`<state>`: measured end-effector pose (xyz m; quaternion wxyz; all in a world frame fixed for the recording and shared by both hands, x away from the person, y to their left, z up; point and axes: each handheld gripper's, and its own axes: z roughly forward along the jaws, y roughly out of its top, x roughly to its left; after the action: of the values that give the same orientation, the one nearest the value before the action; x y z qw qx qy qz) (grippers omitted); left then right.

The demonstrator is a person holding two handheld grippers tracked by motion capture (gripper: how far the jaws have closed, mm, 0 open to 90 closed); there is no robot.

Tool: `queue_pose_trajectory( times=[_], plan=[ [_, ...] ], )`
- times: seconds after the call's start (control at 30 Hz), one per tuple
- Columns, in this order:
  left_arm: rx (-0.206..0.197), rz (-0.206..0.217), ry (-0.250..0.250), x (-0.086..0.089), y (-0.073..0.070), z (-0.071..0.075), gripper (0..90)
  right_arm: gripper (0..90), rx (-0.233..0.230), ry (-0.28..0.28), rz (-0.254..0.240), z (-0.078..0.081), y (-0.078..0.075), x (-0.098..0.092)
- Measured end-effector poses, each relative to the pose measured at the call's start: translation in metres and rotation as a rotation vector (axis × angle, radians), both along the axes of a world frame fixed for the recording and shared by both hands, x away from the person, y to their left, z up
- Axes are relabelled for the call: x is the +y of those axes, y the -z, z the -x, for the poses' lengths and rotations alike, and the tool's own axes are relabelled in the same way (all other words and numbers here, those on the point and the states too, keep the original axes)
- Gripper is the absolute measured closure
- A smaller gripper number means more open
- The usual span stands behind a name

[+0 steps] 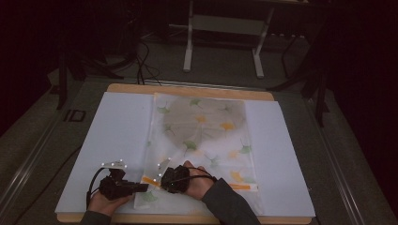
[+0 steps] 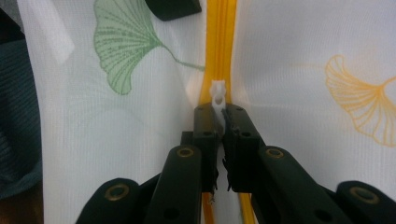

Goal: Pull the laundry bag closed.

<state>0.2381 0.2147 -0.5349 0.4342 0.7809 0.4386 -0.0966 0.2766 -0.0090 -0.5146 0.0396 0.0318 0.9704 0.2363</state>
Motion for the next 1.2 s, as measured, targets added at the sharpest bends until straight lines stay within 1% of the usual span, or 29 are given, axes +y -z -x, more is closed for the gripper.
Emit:
queue_pose_trajectory(
  times=[0.5, 1.2],
  plan=[
    [-0.004, 0.001, 0.000, 0.001, 0.000, 0.000, 88.3, 84.8, -0.011, 0.001, 0.019, 0.001, -0.001, -0.006],
    [-0.001, 0.007, 0.001, 0.003, -0.001, 0.000, 88.3, 84.8, -0.010, 0.011, 0.034, 0.001, -0.002, -0.017]
  ],
)
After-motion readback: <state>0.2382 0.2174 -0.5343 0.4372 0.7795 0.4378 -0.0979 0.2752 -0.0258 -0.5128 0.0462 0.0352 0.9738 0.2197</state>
